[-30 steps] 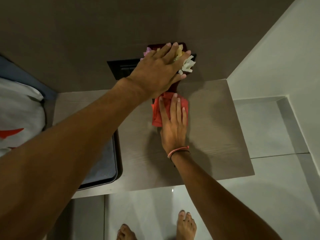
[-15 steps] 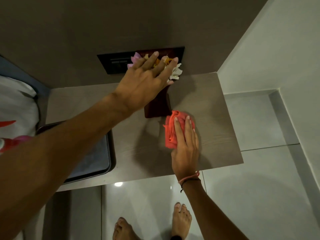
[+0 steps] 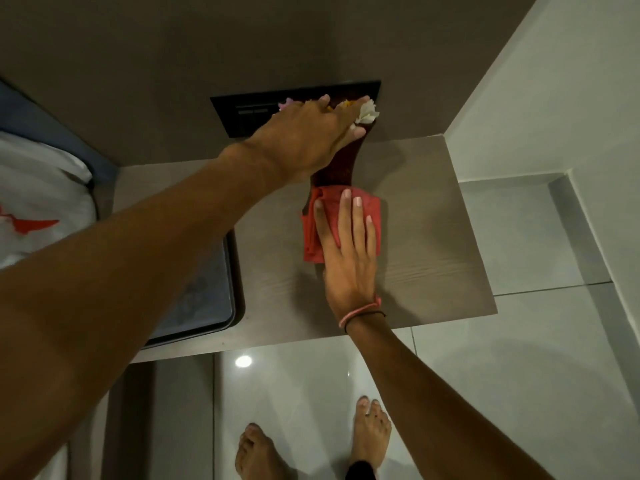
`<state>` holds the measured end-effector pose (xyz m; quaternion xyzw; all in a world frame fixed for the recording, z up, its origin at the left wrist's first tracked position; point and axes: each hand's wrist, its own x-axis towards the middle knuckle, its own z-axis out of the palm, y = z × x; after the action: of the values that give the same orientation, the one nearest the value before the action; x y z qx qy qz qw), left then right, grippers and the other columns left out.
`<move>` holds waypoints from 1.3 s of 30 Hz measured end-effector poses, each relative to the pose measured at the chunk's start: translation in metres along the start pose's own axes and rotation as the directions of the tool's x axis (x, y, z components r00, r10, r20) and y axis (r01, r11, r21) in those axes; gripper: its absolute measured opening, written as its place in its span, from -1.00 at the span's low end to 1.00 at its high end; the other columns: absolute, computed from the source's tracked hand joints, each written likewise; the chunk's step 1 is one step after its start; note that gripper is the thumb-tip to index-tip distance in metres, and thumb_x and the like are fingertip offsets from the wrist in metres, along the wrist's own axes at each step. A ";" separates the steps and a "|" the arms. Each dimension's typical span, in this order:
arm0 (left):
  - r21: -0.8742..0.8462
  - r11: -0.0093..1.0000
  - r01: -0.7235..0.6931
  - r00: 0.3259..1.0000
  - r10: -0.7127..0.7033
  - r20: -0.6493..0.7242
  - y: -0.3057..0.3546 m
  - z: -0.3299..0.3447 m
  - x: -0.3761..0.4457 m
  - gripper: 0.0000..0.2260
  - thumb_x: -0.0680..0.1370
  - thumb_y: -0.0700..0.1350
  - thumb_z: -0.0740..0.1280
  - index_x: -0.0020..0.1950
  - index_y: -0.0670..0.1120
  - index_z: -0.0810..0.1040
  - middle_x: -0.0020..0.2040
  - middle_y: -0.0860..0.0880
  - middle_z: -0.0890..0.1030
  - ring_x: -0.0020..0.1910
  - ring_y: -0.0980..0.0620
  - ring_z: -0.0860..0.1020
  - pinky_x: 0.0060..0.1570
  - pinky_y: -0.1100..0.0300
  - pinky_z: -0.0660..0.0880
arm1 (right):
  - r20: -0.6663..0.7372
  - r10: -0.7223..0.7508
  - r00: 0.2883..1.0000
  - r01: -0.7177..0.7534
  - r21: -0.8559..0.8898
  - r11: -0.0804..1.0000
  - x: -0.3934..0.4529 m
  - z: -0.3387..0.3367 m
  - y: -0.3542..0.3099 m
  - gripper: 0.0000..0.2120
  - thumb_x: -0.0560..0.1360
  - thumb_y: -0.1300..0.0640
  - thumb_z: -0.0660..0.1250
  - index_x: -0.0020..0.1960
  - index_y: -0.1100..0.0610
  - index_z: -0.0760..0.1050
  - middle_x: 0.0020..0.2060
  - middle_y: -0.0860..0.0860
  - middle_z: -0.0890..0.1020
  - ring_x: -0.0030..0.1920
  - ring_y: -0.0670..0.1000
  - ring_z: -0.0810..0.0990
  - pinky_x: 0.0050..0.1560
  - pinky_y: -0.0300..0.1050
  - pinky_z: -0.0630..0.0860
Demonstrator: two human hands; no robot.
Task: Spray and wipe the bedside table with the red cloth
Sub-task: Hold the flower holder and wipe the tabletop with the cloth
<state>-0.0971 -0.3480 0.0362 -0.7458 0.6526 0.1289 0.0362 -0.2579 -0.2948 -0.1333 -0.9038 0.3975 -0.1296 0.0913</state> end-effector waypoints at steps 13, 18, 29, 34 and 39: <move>0.057 0.996 -0.065 0.996 0.069 -0.064 0.008 0.006 -0.012 -0.48 0.73 0.08 -0.02 0.67 -0.03 0.02 0.61 -0.23 0.28 0.59 -0.30 0.25 0.54 -0.27 0.23 | 0.157 -0.036 0.987 0.040 -0.020 0.999 -0.056 -0.025 0.016 -0.28 0.42 0.26 0.46 0.53 0.04 0.33 0.53 0.19 0.35 0.53 0.24 0.29 0.42 0.30 0.39; 0.160 0.985 -0.061 0.989 0.081 -0.124 0.018 0.028 -0.027 -0.47 0.72 0.11 -0.08 0.68 0.02 -0.08 0.66 -0.15 0.21 0.65 -0.23 0.13 0.62 -0.17 0.13 | 0.089 0.073 0.993 -0.090 0.197 0.976 -0.082 -0.040 0.021 -0.19 0.34 0.40 0.51 0.52 0.13 0.33 0.52 0.21 0.35 0.52 0.26 0.26 0.33 0.38 0.46; 0.216 0.974 -0.075 0.968 0.123 -0.218 0.037 0.067 -0.040 -0.34 0.71 -0.02 0.17 0.67 0.01 -0.18 0.69 -0.20 0.01 0.67 -0.27 -0.01 0.64 -0.24 0.01 | 0.054 0.132 0.990 -0.142 0.255 0.956 -0.095 -0.048 0.026 -0.22 0.34 0.31 0.57 0.50 0.19 0.35 0.49 0.24 0.38 0.50 0.26 0.27 0.25 0.39 0.52; 0.217 0.973 -0.074 0.964 0.125 -0.233 0.043 0.060 -0.008 -0.42 0.73 0.07 0.04 0.68 0.02 -0.14 0.69 -0.20 0.04 0.67 -0.26 0.01 0.63 -0.23 0.01 | -0.013 0.137 0.990 -0.129 0.259 0.957 -0.099 -0.049 0.034 -0.29 0.38 0.22 0.57 0.47 0.21 0.39 0.46 0.25 0.42 0.49 0.27 0.30 0.25 0.37 0.53; 0.243 0.965 -0.093 0.964 0.149 -0.222 0.052 0.044 0.029 -0.41 0.71 0.17 -0.02 0.68 0.03 -0.12 0.69 -0.20 0.02 0.68 -0.21 -0.03 0.65 -0.20 -0.07 | -0.071 0.143 0.987 -0.124 0.224 0.967 -0.098 -0.051 0.041 -0.39 0.45 0.10 0.48 0.45 0.22 0.43 0.45 0.26 0.44 0.48 0.27 0.36 0.28 0.30 0.54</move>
<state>-0.1517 -0.3734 -0.0071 -0.7050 0.7074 -0.0361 0.0360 -0.3659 -0.2531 -0.1116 -0.8529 0.4444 -0.2051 0.1815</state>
